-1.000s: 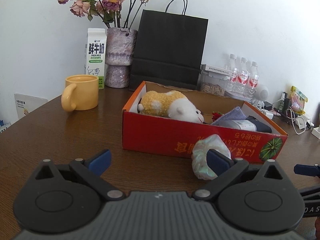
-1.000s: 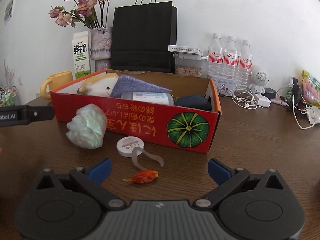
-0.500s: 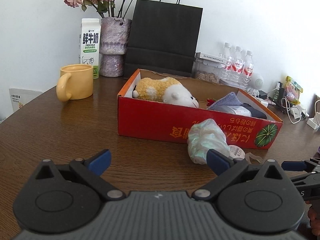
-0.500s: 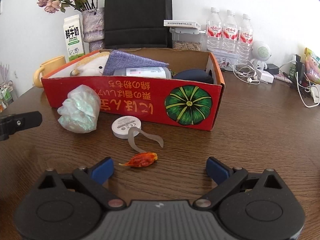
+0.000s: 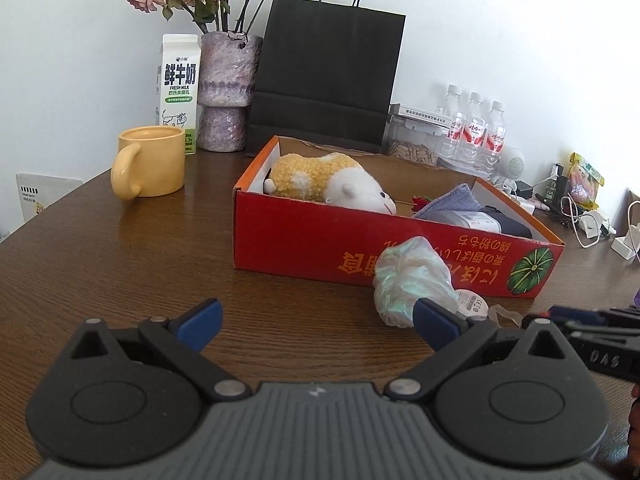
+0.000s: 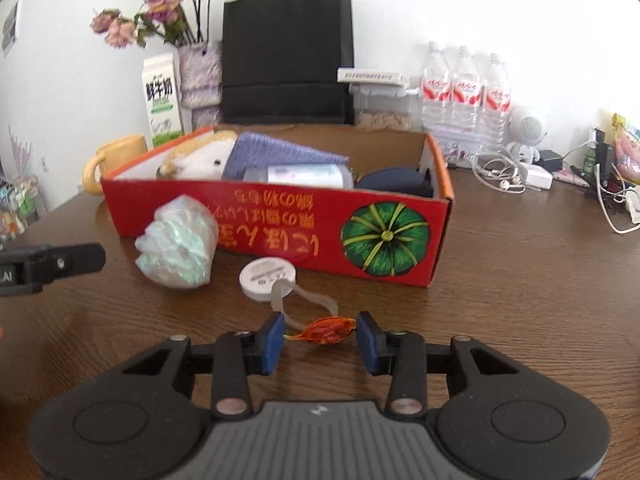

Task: Organize objects
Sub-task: 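Grasp the orange flower with the right gripper while the left grasps the plastic bag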

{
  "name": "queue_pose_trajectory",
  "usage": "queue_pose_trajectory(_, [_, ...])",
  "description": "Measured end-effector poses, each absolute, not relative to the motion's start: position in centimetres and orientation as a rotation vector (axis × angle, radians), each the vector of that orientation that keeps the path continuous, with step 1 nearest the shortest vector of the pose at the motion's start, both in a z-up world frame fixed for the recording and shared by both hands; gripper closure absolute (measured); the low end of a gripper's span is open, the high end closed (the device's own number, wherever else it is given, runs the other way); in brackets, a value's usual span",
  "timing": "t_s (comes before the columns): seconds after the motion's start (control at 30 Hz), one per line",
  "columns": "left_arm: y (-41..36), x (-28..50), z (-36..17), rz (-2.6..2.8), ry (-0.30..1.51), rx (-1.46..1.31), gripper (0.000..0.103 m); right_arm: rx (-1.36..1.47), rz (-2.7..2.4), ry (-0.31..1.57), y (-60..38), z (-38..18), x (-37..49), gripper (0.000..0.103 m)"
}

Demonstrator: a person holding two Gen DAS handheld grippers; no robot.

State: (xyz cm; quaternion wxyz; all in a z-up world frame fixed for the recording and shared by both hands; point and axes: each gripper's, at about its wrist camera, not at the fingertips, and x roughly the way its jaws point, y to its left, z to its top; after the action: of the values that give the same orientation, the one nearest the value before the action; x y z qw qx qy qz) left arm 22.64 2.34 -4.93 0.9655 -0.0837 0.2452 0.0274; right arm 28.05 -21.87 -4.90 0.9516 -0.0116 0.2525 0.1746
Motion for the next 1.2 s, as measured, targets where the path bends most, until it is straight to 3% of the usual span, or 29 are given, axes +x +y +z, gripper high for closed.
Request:
queue_pose_trajectory(0.13, [2.3, 22.8, -5.1, 0.058, 0.505, -0.17, 0.0, 0.019, 0.294, 0.348, -23.1, -4.0, 26.4, 0.065])
queue_pose_trajectory(0.8, [0.3, 23.8, -5.5, -0.029, 0.513, -0.16, 0.0, 0.05, 0.25, 0.329, -24.1, -3.5, 26.2, 0.064])
queue_pose_trajectory(1.2, [-4.7, 29.7, -5.9, 0.098, 0.591, -0.109, 0.0, 0.066, 0.266, 0.333, -24.3, -3.4, 26.1, 0.064])
